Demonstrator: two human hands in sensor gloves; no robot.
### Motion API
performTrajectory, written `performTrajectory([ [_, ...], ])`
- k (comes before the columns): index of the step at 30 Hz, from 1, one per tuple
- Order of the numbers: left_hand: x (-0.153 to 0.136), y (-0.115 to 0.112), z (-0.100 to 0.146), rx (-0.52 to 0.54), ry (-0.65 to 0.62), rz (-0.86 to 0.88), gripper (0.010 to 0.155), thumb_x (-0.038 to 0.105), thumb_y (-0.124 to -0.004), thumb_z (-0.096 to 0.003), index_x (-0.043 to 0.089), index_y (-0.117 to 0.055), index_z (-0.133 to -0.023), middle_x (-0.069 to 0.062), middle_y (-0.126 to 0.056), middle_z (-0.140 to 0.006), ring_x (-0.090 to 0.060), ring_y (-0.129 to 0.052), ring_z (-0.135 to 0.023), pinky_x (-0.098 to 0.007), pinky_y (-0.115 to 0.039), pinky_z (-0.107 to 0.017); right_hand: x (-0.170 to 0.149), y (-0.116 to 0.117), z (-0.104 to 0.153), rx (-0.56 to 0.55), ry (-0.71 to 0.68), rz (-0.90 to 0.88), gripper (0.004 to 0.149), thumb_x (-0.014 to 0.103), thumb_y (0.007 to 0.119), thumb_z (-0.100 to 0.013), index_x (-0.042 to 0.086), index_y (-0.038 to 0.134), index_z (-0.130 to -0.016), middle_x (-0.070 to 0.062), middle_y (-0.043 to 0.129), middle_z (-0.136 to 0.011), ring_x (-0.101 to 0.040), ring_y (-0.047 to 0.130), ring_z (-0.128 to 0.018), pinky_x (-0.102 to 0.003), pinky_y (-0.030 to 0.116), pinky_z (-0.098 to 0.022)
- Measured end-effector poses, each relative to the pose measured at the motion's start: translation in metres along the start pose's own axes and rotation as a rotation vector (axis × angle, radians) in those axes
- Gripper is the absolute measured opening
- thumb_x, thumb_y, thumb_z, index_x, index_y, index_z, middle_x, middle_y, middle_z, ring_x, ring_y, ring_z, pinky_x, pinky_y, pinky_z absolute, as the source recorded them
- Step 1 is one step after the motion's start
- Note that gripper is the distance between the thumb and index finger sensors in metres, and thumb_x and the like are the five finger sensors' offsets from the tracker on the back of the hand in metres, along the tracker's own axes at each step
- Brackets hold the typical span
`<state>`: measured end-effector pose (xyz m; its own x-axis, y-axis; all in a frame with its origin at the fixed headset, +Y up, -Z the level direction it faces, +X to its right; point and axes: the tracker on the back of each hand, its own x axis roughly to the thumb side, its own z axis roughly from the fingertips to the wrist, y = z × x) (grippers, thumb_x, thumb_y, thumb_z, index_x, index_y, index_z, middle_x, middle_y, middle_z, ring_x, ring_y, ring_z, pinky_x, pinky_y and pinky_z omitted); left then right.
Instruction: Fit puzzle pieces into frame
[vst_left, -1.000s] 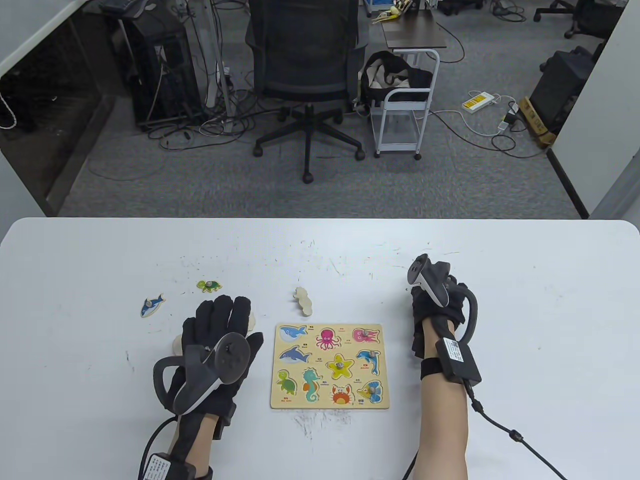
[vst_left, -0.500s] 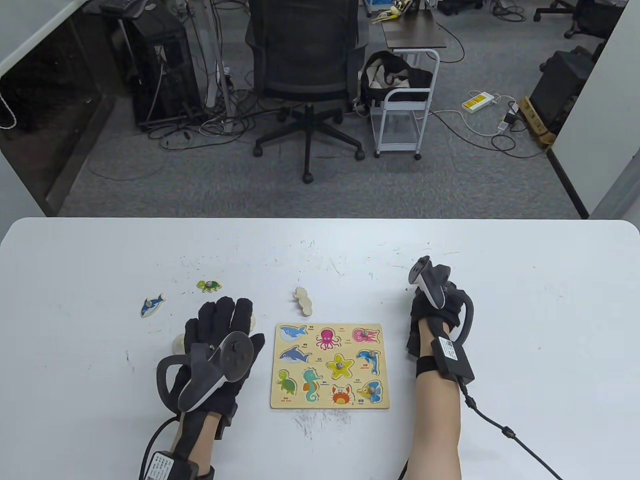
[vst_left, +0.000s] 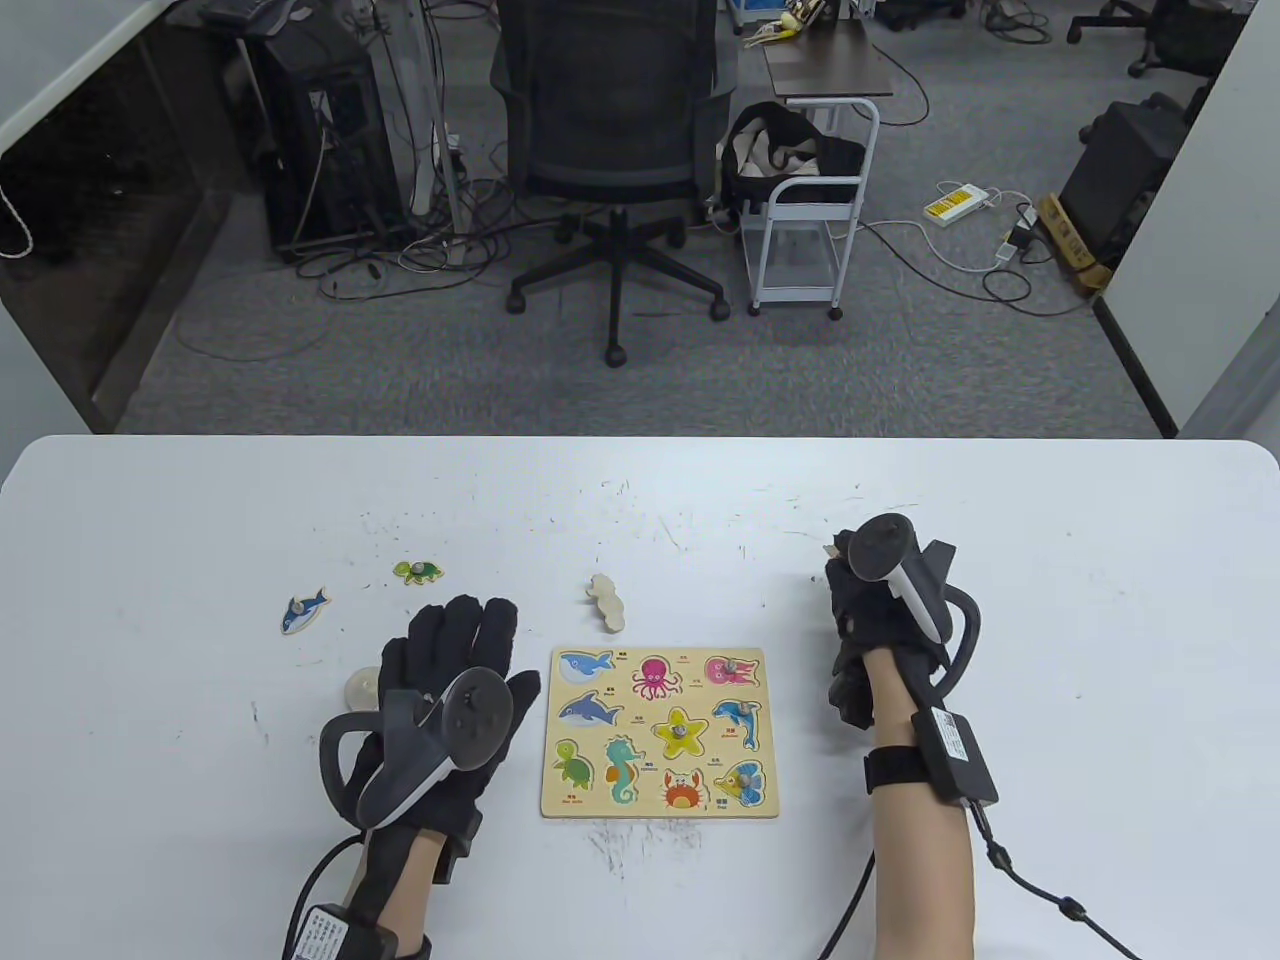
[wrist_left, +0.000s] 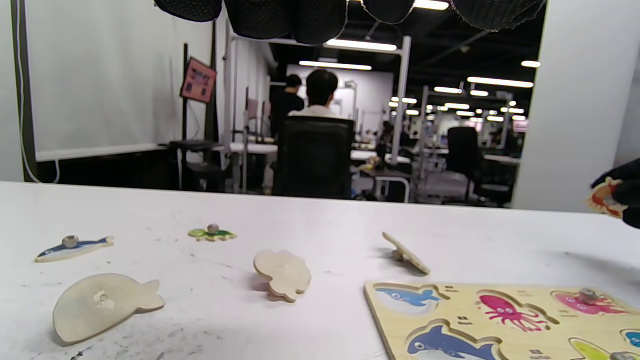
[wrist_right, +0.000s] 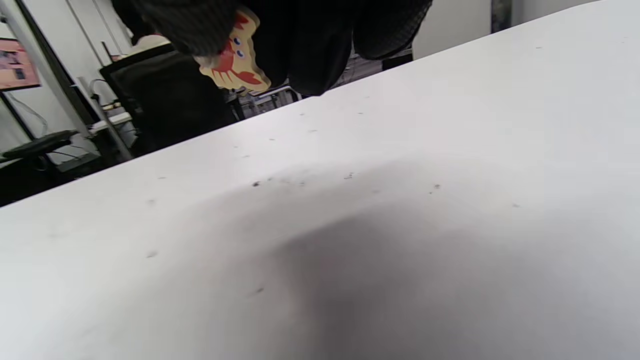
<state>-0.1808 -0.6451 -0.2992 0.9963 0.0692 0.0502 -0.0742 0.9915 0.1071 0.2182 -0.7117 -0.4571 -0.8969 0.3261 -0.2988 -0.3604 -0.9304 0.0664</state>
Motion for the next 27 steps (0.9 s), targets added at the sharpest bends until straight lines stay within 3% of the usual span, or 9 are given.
performTrajectory([
  [8, 0.007, 0.007, 0.006, 0.009, -0.066, 0.11, 0.073, 0.066, -0.062, -0.0531, 0.039, -0.044, -0.118, -0.003, -0.057, -0.127, -0.035, -0.058, -0.116, -0.057, -0.056, -0.084, 0.025, -0.029, 0.085, -0.003, -0.255, -0.058, 0.048, 0.044, 0.081, -0.047, 0.033, 0.076, -0.093, 0.005, 0.091, -0.09, -0.018, 0.096, -0.08, -0.045, 0.073, -0.067],
  [19, 0.005, 0.01, 0.007, -0.04, -0.174, 0.349, 0.071, 0.064, -0.067, -0.0529, 0.036, -0.05, -0.116, 0.0, -0.067, -0.122, -0.031, -0.069, -0.112, -0.052, -0.059, -0.084, 0.073, -0.022, 0.186, -0.042, -0.549, -0.052, 0.048, 0.046, 0.084, -0.044, 0.033, 0.08, -0.09, 0.007, 0.096, -0.084, -0.016, 0.1, -0.072, -0.045, 0.076, -0.065],
  [27, 0.021, 0.006, 0.007, -0.135, -0.296, 0.468, 0.068, 0.059, -0.075, -0.0524, 0.033, -0.058, -0.113, 0.002, -0.077, -0.115, -0.025, -0.081, -0.103, -0.046, -0.07, -0.079, 0.093, -0.012, 0.213, -0.112, -0.684, -0.012, 0.046, 0.049, 0.087, -0.041, 0.035, 0.083, -0.085, 0.009, 0.098, -0.078, -0.014, 0.101, -0.066, -0.043, 0.078, -0.063],
])
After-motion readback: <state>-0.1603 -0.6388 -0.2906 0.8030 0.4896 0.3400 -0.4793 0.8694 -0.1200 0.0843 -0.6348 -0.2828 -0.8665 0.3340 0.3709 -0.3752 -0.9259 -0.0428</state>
